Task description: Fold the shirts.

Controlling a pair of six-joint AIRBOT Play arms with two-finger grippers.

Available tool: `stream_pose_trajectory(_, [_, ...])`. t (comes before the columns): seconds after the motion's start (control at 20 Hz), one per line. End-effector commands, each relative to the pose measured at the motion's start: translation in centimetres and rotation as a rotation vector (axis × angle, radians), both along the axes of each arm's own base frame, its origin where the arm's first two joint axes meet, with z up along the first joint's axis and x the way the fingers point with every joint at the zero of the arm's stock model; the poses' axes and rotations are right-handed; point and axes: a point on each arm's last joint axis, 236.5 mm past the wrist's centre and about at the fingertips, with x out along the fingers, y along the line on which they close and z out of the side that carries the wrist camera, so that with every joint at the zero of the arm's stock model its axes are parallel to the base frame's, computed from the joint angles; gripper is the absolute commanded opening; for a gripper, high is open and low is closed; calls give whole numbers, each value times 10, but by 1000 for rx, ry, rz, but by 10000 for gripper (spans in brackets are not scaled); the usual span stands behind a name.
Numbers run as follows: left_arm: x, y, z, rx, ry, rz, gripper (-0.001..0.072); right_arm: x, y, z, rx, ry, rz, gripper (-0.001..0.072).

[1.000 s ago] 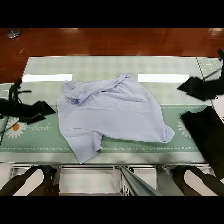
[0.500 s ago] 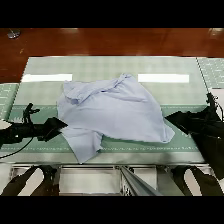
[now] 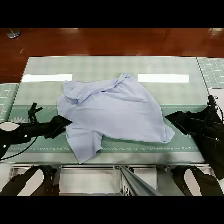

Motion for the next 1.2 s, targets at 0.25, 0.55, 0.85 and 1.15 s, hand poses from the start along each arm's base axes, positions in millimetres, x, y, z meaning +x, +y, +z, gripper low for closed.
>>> stream_pose_trajectory(0.25, [40, -34, 4, 23, -55, -101, 16, 11, -14, 3, -1, -24, -85, 619])
stream_pose_trajectory(0.55, [51, -43, 31, -1, -108, -179, 16, -48, -60, -41, -167, 242, -106, 618])
stream_pose_trajectory(0.85, [50, -43, 31, -4, -106, -182, 15, -64, -43, -66, -77, 360, -59, 618])
stream_pose_trajectory(1.15, [50, -43, 31, -4, -106, -182, 16, -40, -33, -86, 27, 348, -62, 595])
